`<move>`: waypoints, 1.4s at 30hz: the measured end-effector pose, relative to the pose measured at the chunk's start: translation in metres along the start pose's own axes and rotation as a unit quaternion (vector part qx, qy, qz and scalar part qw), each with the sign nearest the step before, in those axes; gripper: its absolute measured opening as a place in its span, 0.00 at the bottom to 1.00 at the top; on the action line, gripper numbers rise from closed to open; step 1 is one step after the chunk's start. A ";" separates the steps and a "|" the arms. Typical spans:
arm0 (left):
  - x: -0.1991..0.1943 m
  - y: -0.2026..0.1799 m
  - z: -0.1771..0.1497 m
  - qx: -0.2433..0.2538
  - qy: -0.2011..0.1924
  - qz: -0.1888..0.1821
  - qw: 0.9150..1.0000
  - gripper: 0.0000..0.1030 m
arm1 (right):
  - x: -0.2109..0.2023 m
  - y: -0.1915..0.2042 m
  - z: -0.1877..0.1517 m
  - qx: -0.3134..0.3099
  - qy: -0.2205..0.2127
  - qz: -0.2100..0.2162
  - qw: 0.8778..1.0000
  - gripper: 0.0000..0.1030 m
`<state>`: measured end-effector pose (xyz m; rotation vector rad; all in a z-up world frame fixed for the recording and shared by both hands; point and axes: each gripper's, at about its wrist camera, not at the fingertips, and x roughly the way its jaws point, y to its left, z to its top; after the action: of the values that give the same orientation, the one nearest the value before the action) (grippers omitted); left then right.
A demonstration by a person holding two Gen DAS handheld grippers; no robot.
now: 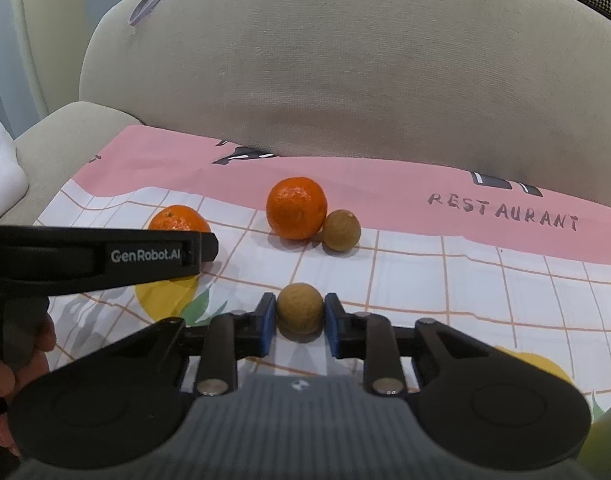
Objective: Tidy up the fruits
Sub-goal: 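Grasp a mandarin with the left tool while the right tool grasps a kiwi, then carry the mandarin and kiwi into the green colander and release both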
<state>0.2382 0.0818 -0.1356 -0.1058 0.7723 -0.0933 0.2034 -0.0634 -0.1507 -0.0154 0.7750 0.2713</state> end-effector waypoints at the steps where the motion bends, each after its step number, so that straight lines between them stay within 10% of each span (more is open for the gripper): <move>1: -0.001 -0.001 0.000 0.003 -0.001 0.002 1.000 0.52 | -0.001 0.000 0.000 0.000 0.000 0.000 1.000 0.22; 42: -0.184 -0.117 -0.045 0.107 -0.001 -0.057 0.993 0.51 | -0.222 -0.028 -0.052 -0.078 -0.075 -0.003 0.994 0.22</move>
<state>0.0703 -0.0141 -0.0252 0.0544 0.7506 -0.2834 0.0236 -0.1488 -0.0361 -0.1439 0.6033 0.3243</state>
